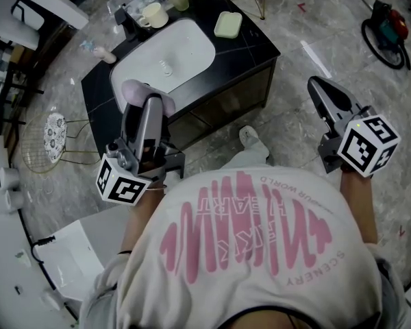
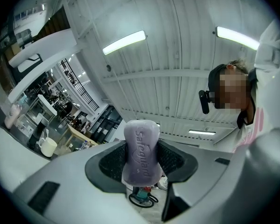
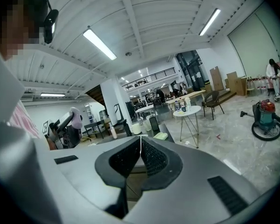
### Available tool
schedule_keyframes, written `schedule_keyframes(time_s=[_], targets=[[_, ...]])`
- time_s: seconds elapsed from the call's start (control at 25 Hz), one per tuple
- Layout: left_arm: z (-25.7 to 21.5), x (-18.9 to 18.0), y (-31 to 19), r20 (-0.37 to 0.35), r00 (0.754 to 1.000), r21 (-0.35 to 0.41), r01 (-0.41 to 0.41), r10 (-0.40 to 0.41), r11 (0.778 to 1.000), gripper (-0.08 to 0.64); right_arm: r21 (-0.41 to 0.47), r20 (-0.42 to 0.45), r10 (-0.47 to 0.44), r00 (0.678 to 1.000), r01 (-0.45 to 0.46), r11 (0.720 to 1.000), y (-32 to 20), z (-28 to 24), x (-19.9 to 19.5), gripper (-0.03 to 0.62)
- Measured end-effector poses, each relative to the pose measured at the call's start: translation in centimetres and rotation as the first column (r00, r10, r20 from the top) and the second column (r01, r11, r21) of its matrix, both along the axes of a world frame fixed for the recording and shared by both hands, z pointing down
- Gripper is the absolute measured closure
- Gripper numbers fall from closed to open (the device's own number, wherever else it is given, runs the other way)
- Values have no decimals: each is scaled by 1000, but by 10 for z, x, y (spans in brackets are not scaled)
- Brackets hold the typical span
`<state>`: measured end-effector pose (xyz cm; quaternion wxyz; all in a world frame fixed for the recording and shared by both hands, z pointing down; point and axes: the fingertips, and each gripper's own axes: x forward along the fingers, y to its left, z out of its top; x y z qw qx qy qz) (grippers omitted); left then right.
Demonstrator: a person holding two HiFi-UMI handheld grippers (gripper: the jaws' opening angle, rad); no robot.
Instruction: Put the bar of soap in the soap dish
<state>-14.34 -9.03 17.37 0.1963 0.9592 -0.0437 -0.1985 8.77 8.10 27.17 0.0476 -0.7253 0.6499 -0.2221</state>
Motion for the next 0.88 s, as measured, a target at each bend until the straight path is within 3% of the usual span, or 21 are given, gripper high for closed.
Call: schedule_keyframes(time_s=[0.56,0.88], targets=[[2,94,-60,-20,998,-9,-56,55,998,356,-31,-13,39,999,-40,999,-50,-6,80,574],[13,141,-98,6,998,-15,-69,69,997,356,-48,-9,1,1000,-1,999,-102,-9,116,574]])
